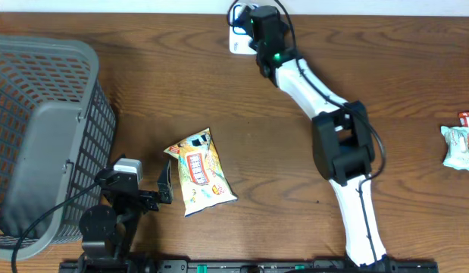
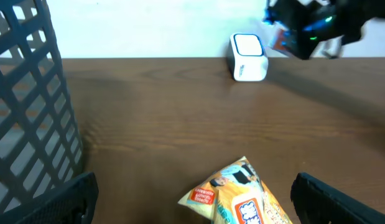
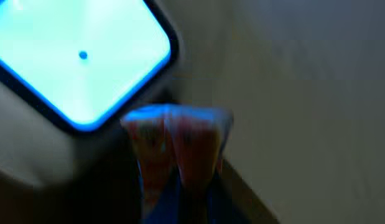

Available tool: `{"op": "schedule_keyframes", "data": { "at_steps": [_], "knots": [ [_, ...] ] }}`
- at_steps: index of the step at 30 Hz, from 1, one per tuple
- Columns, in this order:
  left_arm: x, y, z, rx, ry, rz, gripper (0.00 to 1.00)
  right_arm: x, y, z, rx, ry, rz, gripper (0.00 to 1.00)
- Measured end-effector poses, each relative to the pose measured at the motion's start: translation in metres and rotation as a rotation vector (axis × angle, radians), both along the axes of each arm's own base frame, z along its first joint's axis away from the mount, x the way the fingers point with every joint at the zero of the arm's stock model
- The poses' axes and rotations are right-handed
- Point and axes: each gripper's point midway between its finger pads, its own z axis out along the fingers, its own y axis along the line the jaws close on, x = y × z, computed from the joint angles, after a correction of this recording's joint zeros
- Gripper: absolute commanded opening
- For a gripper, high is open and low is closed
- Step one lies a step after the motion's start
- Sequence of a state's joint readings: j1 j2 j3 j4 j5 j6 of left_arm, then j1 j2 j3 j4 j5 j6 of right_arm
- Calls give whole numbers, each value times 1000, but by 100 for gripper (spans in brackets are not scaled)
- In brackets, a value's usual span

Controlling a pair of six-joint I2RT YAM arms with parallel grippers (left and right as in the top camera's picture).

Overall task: Scan the item barcode
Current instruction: 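Hold the Kleenex box barcode at the scanner, then carry the Kleenex box to the right side and release it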

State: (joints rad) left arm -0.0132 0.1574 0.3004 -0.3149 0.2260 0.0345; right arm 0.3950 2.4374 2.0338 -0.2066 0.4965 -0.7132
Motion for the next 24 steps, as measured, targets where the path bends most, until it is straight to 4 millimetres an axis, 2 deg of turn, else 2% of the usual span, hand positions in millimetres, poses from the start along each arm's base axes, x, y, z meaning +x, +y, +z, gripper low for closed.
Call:
{"op": "schedule_keyframes", "data": {
  "at_steps": [1, 2, 4, 6, 9, 10, 12, 13, 14, 18, 21, 23, 24],
  "knots": [
    [0, 0, 0, 0, 0, 0, 99, -8, -14, 4, -16, 35, -48, 1],
    [0, 0, 0, 0, 0, 0, 99, -21, -37, 14, -33, 76, -121, 1],
    [0, 0, 0, 0, 0, 0, 99, -40, -84, 47, -17, 94, -264, 1],
    [0, 0, 0, 0, 0, 0, 99, -59, -132, 68, 3, 119, -394, 1],
    [0, 0, 0, 0, 0, 0, 99, -78, -217, 84, 73, 106, -617, 1],
    [0, 0, 0, 0, 0, 0, 99, -85, -262, 80, 113, 100, -722, 1],
    [0, 0, 0, 0, 0, 0, 99, -100, -315, 57, 173, 135, -829, 1],
    [0, 0, 0, 0, 0, 0, 99, -114, -351, 34, 224, 175, -899, 1],
    [0, 0, 0, 0, 0, 0, 99, -124, -374, 19, 256, 197, -943, 1],
    [0, 0, 0, 0, 0, 0, 99, -144, -419, -18, 403, 231, -1001, 1],
    [0, 0, 0, 0, 0, 0, 99, -154, -444, -29, 501, 227, -1017, 1],
    [0, 0, 0, 0, 0, 0, 99, -157, -458, -30, 556, 206, -1022, 9],
    [0, 0, 0, 0, 0, 0, 99, -158, -464, -29, 584, 191, -1028, 29]
  ]
}}
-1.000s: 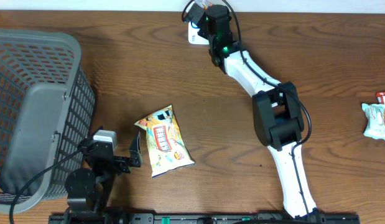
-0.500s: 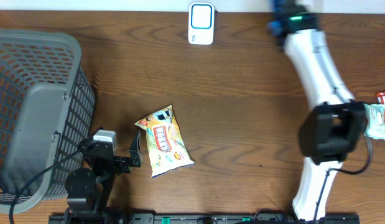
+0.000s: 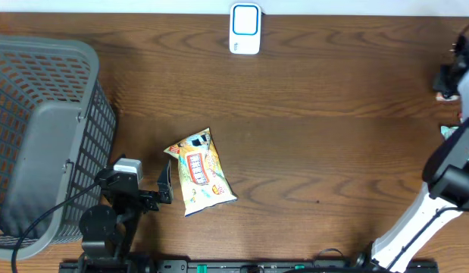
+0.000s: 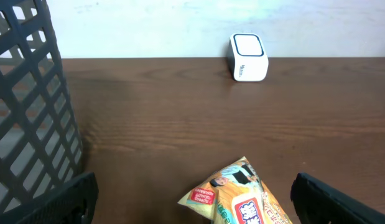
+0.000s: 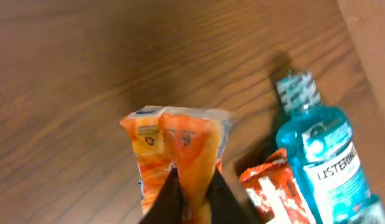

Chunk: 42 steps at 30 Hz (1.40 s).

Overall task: Scan the item barcode
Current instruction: 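Carry the Kleenex box to the right side and release it, then reach the right gripper to the snack bag and grasp it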

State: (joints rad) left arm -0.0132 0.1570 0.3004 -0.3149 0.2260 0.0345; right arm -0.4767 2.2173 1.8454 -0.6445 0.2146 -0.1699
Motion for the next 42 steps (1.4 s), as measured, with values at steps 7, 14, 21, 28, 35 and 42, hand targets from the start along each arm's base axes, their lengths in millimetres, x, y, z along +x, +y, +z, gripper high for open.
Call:
{"op": "schedule_keyframes", "data": {
  "at_steps": [7, 14, 21, 28, 35, 42],
  "knots": [
    [0, 0, 0, 0, 0, 0, 99, 3, -6, 0, 168, -130, -24, 99],
    [0, 0, 0, 0, 2, 0, 99, 32, 80, 77, 491, -371, 135, 99],
    [0, 0, 0, 0, 0, 0, 99, 17, 273, 159, 951, -344, 414, 99],
    [0, 0, 0, 0, 0, 0, 99, -23, 469, 118, 1062, -17, 723, 99],
    [0, 0, 0, 0, 1, 0, 99, -112, 600, 87, 1006, 255, 963, 99],
    [0, 0, 0, 0, 0, 0, 99, -184, 655, 48, 815, 415, 1080, 99]
  ]
}}
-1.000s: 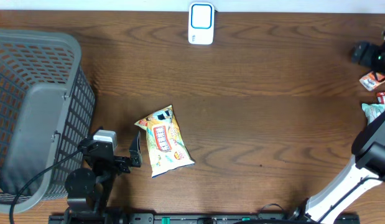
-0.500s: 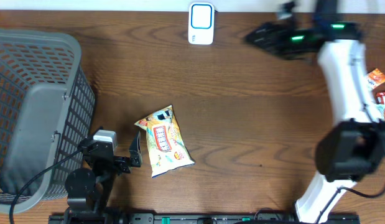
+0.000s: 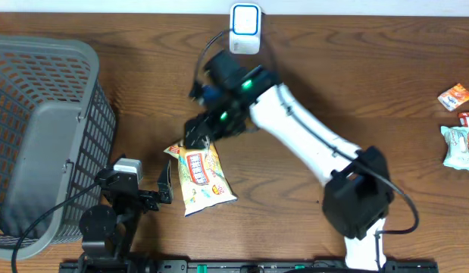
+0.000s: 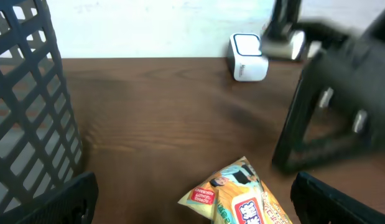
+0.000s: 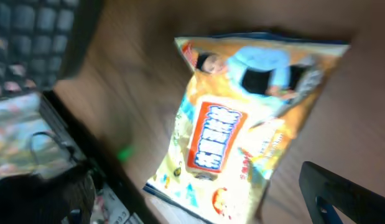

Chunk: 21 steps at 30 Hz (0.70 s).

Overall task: Scan the item barcode
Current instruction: 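Reach the right gripper to the snack bag and grasp it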

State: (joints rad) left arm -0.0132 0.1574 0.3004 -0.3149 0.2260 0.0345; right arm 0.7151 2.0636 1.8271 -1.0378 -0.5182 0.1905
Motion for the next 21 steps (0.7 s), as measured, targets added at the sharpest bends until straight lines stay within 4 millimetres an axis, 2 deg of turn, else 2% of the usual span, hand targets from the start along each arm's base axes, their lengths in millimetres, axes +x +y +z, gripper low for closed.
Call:
{"op": "schedule_keyframes", "data": {
  "at_steps": [2, 5, 7, 9, 10, 12, 16, 21],
  "knots": [
    [0, 0, 0, 0, 0, 0, 99, -15, 10, -15, -46, -13, 11, 99],
    [0, 0, 0, 0, 0, 0, 99, -23, 20, -37, -67, -30, -12, 99],
    [0, 0, 0, 0, 0, 0, 99, -33, 22, -55, -80, -13, -15, 93],
    [0, 0, 0, 0, 0, 0, 99, -40, 22, -66, -89, -1, -13, 78],
    [0, 0, 0, 0, 0, 0, 99, -52, 20, -79, -111, 17, -5, 72],
    [0, 0, 0, 0, 0, 0, 99, -67, 11, -100, -179, 28, -16, 70],
    [0, 0, 0, 0, 0, 0, 99, -61, -14, -116, -306, -2, -92, 69],
    [0, 0, 0, 0, 0, 0, 99, -23, -52, -122, -428, -87, -238, 68]
  ]
}}
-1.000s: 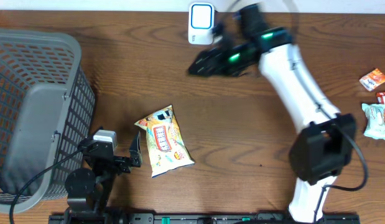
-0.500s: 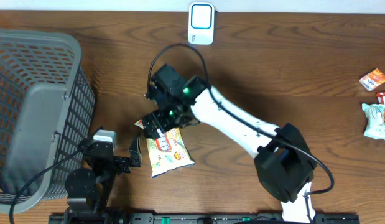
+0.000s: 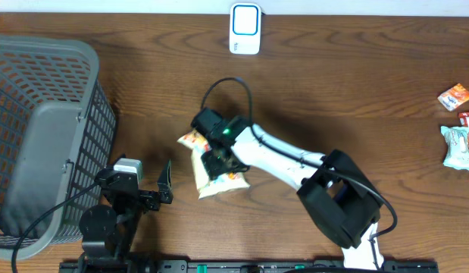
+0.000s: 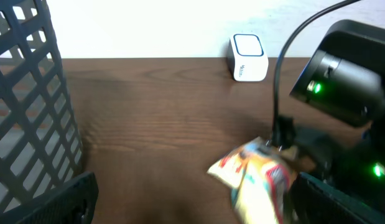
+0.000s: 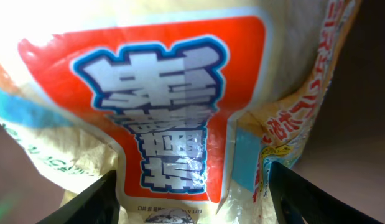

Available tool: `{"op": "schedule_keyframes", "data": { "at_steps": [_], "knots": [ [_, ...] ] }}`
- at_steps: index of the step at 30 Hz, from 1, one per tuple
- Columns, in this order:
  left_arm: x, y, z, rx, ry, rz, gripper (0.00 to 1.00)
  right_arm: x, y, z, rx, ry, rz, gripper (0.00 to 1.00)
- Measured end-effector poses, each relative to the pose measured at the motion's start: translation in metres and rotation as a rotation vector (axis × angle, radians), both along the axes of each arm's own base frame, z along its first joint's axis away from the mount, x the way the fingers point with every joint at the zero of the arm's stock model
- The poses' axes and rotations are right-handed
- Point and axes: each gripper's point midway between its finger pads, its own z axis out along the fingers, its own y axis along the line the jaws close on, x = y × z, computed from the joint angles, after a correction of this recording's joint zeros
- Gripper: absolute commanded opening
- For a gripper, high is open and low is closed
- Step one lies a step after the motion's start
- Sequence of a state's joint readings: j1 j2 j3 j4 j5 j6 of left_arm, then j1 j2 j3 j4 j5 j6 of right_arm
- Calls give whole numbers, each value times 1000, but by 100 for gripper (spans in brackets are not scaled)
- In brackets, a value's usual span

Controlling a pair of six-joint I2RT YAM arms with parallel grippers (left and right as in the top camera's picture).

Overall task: Scan the item barcode
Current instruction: 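Reach the right gripper to the snack bag and grasp it, then lift the snack bag and turn it over with the right gripper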

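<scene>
A yellow snack bag with an orange label lies at the table's front middle; it fills the right wrist view and shows blurred and tilted in the left wrist view. My right gripper is down on it, open, with one dark finger on each side of the bag. The white scanner with a blue-ringed face stands at the far edge. At the front left my left gripper rests open, holding nothing.
A large grey basket fills the left side and shows at the left of the left wrist view. An orange packet and other wrapped items lie at the far right edge.
My right gripper has come down from just above the snack bag's far end to straddle it. The bag has shifted to the right and looks tilted. The left arm has not moved.
My right gripper held an orange packet at the scanner. Then it held the packet at the far right, by a blue bottle. Then the packet lay at the right edge and the gripper was open over the snack bag, which it now straddles.
</scene>
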State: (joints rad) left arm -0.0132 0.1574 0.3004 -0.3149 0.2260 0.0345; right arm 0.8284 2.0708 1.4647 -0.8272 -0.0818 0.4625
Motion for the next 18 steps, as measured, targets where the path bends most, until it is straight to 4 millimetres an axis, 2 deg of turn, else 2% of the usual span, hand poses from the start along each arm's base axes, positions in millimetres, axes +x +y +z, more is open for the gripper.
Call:
{"op": "schedule_keyframes", "data": {
  "at_steps": [4, 8, 9, 10, 12, 13, 16, 18],
  "knots": [
    [0, 0, 0, 0, 0, 0, 99, 33, -35, -1, -60, -45, -95, 68],
    [0, 0, 0, 0, 0, 0, 99, 58, -89, 4, -152, -33, -176, 69],
    [0, 0, 0, 0, 0, 0, 99, 59, -101, 8, -182, -21, -183, 66],
    [0, 0, 0, 0, 0, 0, 99, 65, -112, 17, -203, -18, -197, 56],
    [0, 0, 0, 0, 0, 0, 99, 78, -118, 35, -198, -47, -210, 28],
    [0, 0, 0, 0, 0, 0, 99, 85, -118, 44, -187, -74, -213, 20],
    [0, 0, 0, 0, 0, 0, 99, 110, -107, 87, -96, -211, -222, 9],
    [0, 0, 0, 0, 0, 0, 99, 122, -99, 114, -35, -297, -221, 7]
  ]
}}
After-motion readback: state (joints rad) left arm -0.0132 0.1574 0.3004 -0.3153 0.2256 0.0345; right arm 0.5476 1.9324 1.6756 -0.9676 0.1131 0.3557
